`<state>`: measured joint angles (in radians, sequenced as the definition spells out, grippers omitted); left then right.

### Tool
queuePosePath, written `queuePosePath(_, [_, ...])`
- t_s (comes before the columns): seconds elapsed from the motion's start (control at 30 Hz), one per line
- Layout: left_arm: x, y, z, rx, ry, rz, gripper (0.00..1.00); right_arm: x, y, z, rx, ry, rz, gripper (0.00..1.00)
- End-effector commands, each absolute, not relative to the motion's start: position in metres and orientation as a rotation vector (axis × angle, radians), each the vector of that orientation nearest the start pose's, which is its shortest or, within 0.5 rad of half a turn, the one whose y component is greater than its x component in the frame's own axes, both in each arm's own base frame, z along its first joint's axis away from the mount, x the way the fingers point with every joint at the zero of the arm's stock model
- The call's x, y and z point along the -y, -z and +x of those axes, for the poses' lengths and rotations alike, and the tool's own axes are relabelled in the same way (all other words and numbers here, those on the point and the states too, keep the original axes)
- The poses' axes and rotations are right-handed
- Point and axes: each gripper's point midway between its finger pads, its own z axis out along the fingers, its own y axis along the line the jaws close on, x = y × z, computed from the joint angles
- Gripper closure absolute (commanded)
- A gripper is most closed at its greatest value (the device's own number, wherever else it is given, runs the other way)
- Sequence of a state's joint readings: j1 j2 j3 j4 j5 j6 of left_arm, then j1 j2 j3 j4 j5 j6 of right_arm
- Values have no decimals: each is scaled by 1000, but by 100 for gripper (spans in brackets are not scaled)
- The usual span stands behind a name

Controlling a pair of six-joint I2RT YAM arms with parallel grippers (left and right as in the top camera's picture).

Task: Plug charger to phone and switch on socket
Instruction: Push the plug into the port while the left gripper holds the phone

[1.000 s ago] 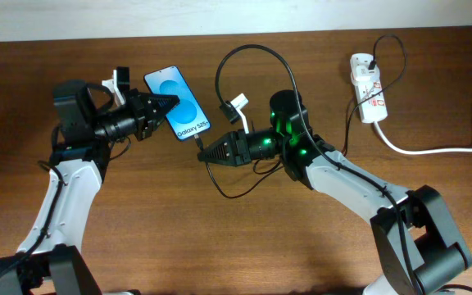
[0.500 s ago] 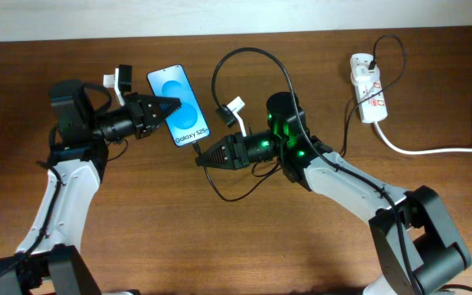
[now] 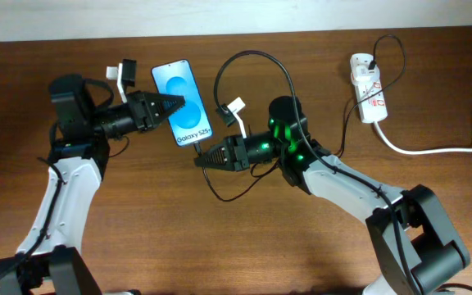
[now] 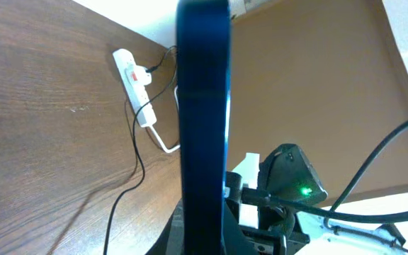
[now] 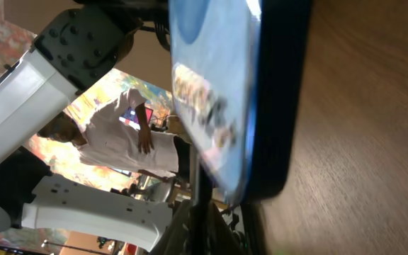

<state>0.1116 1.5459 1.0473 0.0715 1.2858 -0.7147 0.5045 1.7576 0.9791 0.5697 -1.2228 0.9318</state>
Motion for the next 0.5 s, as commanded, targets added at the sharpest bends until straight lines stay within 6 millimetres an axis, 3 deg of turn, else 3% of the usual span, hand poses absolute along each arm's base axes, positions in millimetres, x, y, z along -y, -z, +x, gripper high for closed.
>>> queuePosePath(0.0, [158,-270,341,-2006,1878,314,100,-330,-233,341,-1982,-1823,-458,96])
queuePosePath(0.23, [162,-241,310,-2062,1928,310,100,-323,-239,351,-1956,-1798,-437,96])
queuePosePath(0.47, [162,-235,304,-2087,1925,292,100,-322,-240,359,-1953,-1776,-379,96])
